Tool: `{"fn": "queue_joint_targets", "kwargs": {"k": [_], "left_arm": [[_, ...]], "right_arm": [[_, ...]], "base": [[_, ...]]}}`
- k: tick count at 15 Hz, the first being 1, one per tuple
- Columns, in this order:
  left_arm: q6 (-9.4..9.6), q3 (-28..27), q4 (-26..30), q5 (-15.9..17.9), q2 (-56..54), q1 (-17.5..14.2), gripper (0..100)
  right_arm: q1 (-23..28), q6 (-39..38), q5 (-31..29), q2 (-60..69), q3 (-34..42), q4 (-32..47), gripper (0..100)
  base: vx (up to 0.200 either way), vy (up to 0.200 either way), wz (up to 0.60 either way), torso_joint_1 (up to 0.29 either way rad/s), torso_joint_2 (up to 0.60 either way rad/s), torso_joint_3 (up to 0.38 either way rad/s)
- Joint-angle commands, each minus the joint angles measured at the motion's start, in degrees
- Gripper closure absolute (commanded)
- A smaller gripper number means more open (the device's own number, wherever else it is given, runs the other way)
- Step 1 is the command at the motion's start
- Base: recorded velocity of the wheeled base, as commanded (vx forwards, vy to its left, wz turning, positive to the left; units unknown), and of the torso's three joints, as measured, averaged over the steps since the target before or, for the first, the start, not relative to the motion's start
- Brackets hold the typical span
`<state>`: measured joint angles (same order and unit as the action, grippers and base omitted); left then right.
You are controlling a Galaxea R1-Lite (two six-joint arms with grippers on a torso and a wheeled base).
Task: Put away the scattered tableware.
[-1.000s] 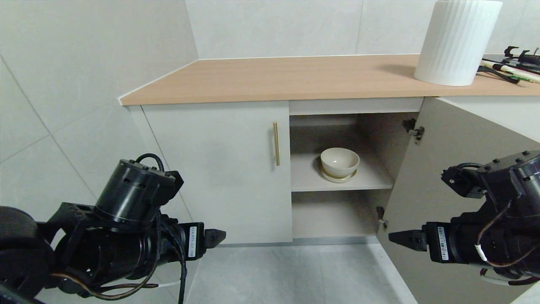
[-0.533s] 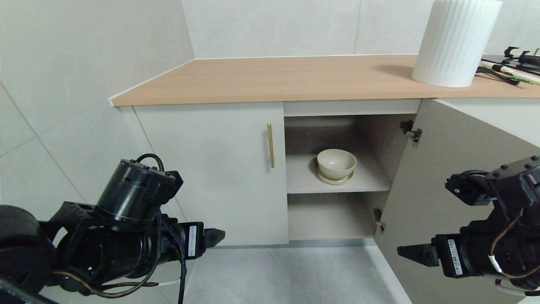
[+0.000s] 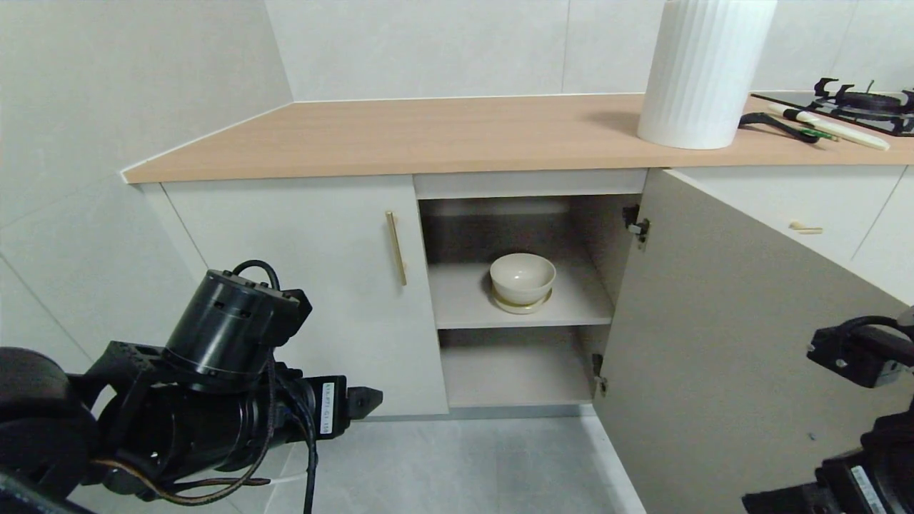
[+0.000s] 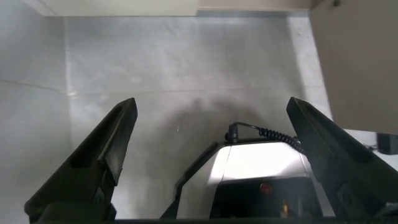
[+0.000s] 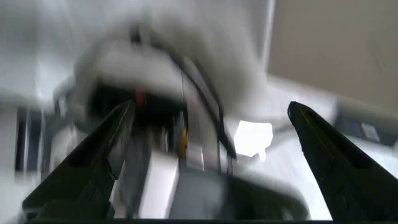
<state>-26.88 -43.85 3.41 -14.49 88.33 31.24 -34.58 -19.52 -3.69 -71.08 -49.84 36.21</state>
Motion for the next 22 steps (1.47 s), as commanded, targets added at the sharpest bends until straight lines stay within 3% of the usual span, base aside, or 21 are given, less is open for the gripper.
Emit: {"fn": "queue_joint_targets", "kwargs": {"k": [1, 4, 9, 12, 22], "left_arm": [[-0.01, 0.1, 0.0, 0.0, 0.0, 0.0, 0], [-0.01, 0.0, 0.0, 0.1, 0.0, 0.0, 0], [-0.01, 0.1, 0.0, 0.1, 0.0, 0.0, 0], [-0.01, 0.1, 0.1, 0.1, 0.1, 0.0, 0], [-0.01, 0.1, 0.2, 0.1, 0.1, 0.0, 0]], "right_arm": [[-1.5, 0.4, 0.5, 3.8, -4.2, 5.2, 0], [-1.6, 4.9, 0.6, 6.9, -5.4, 11.7, 0], [-0.1, 4.9, -4.6, 7.9, -6.4, 12.7, 0], [3.7, 5.1, -6.6, 8.0, -6.7, 13.3, 0], [23.4, 13.5, -8.6, 5.5, -8.3, 14.4, 0]], "base": [[0.000, -0.200, 0.00, 0.002, -0.01, 0.002], [0.000, 0.000, 0.00, 0.000, 0.00, 0.000], [0.000, 0.000, 0.00, 0.000, 0.00, 0.000], [0.000, 0.000, 0.00, 0.000, 0.00, 0.000], [0.000, 0.000, 0.00, 0.000, 0.00, 0.000]]}}
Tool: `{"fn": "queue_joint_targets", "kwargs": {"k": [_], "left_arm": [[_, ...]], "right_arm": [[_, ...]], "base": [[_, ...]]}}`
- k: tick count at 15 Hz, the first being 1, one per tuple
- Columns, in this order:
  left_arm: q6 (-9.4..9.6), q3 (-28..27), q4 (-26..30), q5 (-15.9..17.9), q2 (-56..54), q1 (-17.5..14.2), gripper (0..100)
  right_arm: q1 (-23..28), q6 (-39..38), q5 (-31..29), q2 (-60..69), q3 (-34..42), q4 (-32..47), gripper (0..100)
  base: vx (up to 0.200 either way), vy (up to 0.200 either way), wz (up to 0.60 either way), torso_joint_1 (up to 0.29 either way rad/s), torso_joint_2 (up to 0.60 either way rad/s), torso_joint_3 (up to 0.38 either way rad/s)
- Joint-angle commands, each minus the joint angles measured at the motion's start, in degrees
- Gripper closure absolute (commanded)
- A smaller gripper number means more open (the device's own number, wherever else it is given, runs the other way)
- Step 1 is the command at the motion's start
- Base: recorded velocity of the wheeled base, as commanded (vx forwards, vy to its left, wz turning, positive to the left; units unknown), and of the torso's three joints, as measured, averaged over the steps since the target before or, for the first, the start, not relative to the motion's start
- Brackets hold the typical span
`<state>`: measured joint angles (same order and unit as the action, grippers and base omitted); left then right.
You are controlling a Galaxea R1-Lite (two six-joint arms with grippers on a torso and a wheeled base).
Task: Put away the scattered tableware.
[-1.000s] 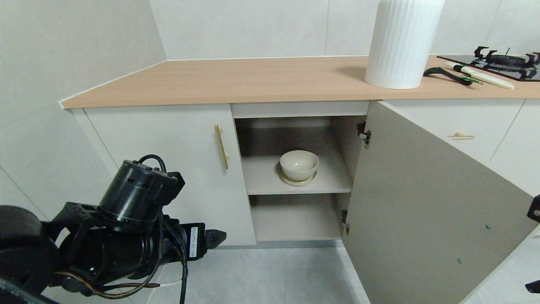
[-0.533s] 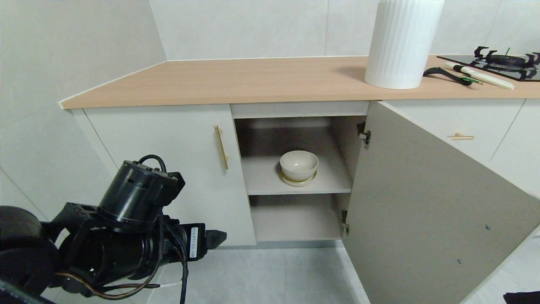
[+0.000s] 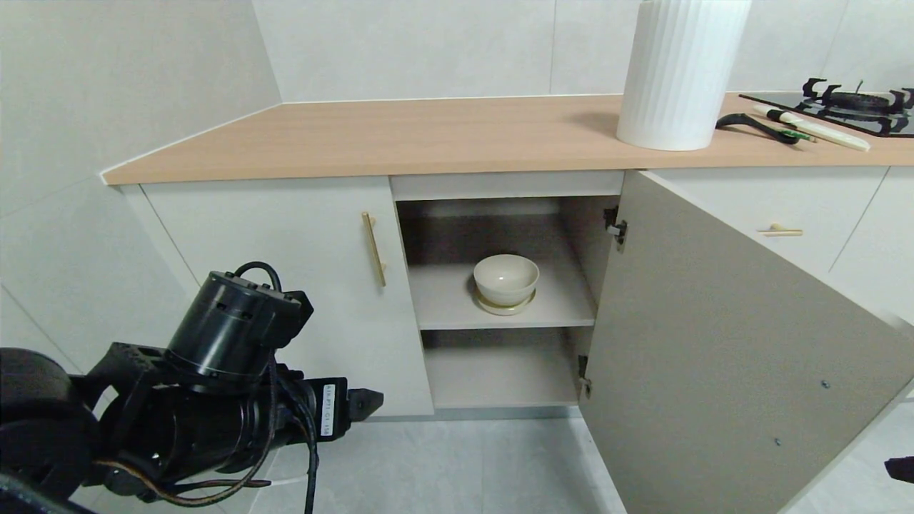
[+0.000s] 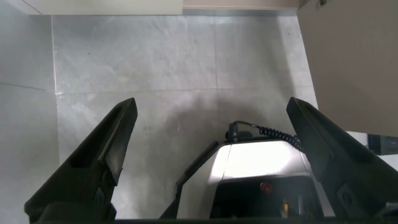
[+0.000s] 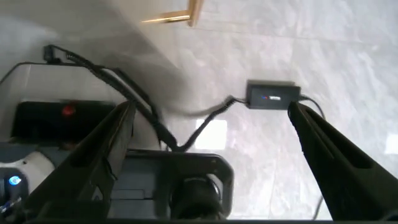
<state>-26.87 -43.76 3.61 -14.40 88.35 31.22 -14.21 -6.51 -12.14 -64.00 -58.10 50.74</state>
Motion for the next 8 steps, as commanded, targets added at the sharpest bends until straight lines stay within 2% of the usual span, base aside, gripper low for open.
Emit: {"fn": "queue_joint_targets", "kwargs": {"k": [1, 5, 8], "left_arm": [[-0.03, 0.0, 0.0, 0.0, 0.1, 0.1, 0], [-0.03, 0.0, 0.0, 0.0, 0.1, 0.0, 0], [-0.03, 0.0, 0.0, 0.0, 0.2, 0.1, 0]], "right_arm": [[4.5, 1.1, -0.4, -2.4, 0.0, -0.2, 0], [9.9, 1.1, -1.6, -5.5, 0.3, -3.3, 0], [13.8, 1.0, -1.5, -8.6, 0.6, -9.0, 0]], "base": [[0.000, 0.000, 0.00, 0.000, 0.00, 0.000], [0.000, 0.000, 0.00, 0.000, 0.00, 0.000], [0.000, 0.000, 0.00, 0.000, 0.00, 0.000]]}}
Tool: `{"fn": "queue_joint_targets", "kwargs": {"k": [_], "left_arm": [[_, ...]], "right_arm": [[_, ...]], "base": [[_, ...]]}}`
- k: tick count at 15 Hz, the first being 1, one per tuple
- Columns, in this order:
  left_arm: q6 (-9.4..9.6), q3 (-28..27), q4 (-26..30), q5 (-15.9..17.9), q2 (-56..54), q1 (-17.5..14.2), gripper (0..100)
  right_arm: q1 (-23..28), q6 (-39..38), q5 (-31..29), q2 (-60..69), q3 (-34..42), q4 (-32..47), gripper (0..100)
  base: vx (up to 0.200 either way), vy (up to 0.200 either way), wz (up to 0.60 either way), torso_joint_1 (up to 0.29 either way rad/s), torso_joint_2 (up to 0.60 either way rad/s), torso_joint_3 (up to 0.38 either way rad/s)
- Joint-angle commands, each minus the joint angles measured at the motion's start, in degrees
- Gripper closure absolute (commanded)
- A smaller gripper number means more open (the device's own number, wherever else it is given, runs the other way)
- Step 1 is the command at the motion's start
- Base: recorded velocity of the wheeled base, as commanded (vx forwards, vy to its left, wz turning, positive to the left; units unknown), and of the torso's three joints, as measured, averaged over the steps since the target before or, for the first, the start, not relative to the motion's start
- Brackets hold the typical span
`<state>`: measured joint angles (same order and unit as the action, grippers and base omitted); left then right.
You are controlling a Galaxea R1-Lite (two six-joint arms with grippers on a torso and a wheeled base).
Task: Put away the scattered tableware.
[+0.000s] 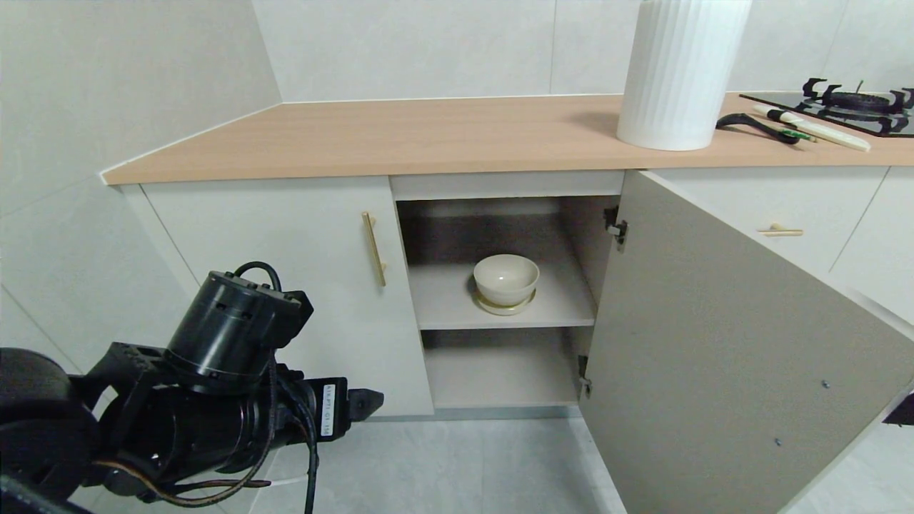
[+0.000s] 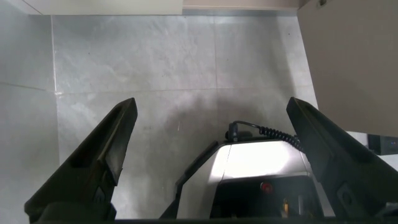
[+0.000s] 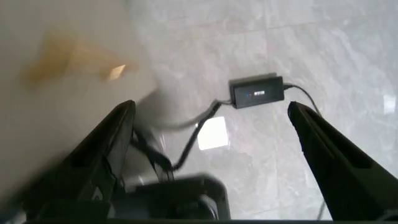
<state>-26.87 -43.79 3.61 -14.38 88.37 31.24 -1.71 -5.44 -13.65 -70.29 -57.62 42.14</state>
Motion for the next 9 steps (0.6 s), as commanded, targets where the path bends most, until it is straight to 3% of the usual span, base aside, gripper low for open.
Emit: {"fn": "queue_joint_targets", "kwargs": {"k": [1, 6, 9], "left_arm": [[-0.03, 0.0, 0.0, 0.0, 0.1, 0.0, 0], [-0.11, 0.0, 0.0, 0.0, 0.3, 0.0, 0], [-0.11, 0.0, 0.0, 0.0, 0.3, 0.0, 0]], "right_arm": [[1.3, -0.1, 0.0, -2.3, 0.1, -0.4, 0], [1.6, -0.4, 0.1, -3.4, 3.1, -10.9, 0], [0.9, -0.5, 0.4, -3.5, 3.3, -11.2, 0]], "base": [[0.000, 0.000, 0.00, 0.000, 0.00, 0.000], [0.000, 0.000, 0.00, 0.000, 0.00, 0.000], [0.000, 0.000, 0.00, 0.000, 0.00, 0.000]]}}
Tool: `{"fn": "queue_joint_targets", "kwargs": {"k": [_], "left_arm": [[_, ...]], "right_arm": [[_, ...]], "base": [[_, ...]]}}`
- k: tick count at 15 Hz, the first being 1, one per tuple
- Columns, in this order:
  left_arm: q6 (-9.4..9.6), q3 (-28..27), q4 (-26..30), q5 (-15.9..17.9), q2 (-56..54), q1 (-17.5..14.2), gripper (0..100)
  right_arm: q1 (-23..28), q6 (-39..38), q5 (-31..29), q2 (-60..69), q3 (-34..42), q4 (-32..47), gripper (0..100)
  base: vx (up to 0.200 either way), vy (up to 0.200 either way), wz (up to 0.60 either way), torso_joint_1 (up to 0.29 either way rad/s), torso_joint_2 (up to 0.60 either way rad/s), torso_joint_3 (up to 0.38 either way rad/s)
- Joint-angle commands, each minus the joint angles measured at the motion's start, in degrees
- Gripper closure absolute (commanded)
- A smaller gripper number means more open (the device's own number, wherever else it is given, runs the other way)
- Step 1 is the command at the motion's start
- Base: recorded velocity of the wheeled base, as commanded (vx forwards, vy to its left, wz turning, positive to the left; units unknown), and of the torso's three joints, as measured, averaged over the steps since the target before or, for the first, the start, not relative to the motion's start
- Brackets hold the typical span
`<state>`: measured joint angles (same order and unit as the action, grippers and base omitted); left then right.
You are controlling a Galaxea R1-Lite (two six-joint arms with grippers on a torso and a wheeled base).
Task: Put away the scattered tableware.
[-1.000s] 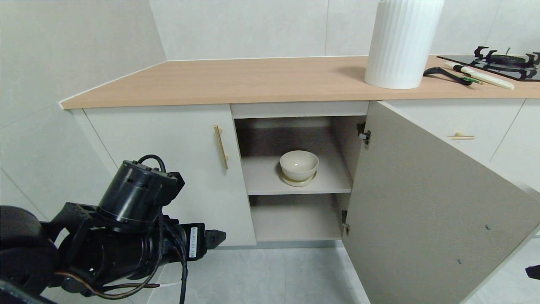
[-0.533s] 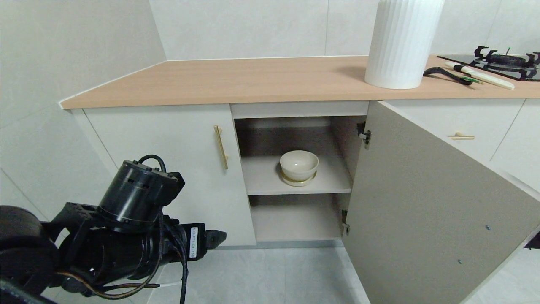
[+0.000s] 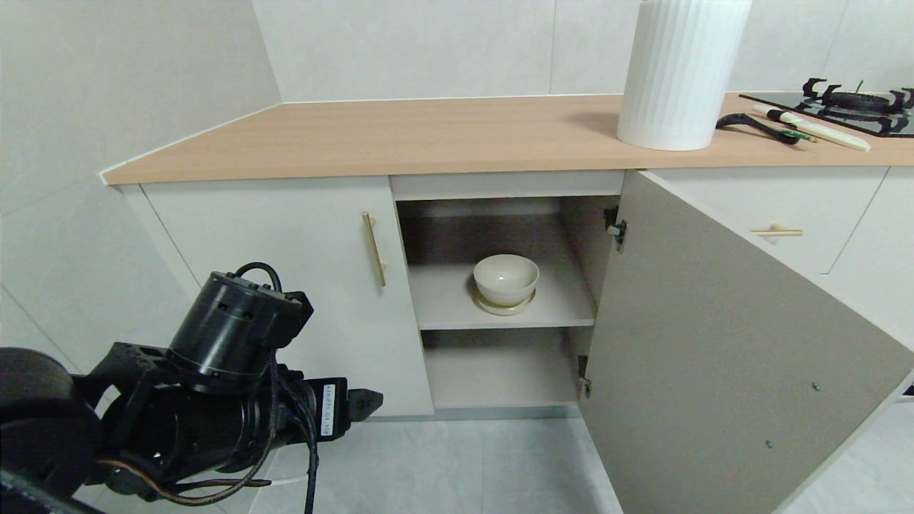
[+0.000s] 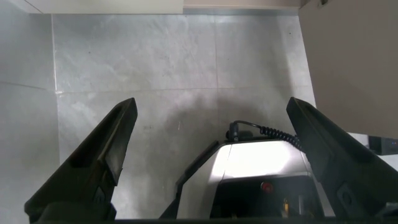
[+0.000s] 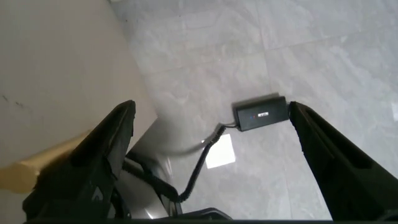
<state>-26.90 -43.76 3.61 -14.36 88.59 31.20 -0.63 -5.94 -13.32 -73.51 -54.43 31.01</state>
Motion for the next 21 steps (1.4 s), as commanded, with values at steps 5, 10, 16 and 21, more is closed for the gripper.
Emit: {"fn": "queue_joint_targets", "kwargs": {"k": [5, 10, 16, 21], "left_arm": [[0.01, 0.0, 0.0, 0.0, 0.1, 0.1, 0], [-0.08, 0.0, 0.0, 0.0, 0.2, 0.0, 0], [-0.08, -0.1, 0.0, 0.0, 0.3, 0.1, 0], [-0.08, -0.1, -0.1, -0.1, -0.6, 0.4, 0]], "right_arm": [[-12.2, -7.0, 0.2, -0.8, 1.2, -0.3, 0], [-21.0, -13.3, 0.6, -4.2, 2.9, -3.8, 0], [-27.8, -18.1, 4.3, -9.0, 6.5, -15.5, 0], [-27.8, -17.7, 10.6, -14.3, 6.7, -27.2, 0]], "base": [[0.000, 0.000, 0.00, 0.000, 0.00, 0.000], [0.000, 0.000, 0.00, 0.000, 0.00, 0.000], [0.000, 0.000, 0.00, 0.000, 0.00, 0.000], [0.000, 0.000, 0.00, 0.000, 0.00, 0.000]]}}
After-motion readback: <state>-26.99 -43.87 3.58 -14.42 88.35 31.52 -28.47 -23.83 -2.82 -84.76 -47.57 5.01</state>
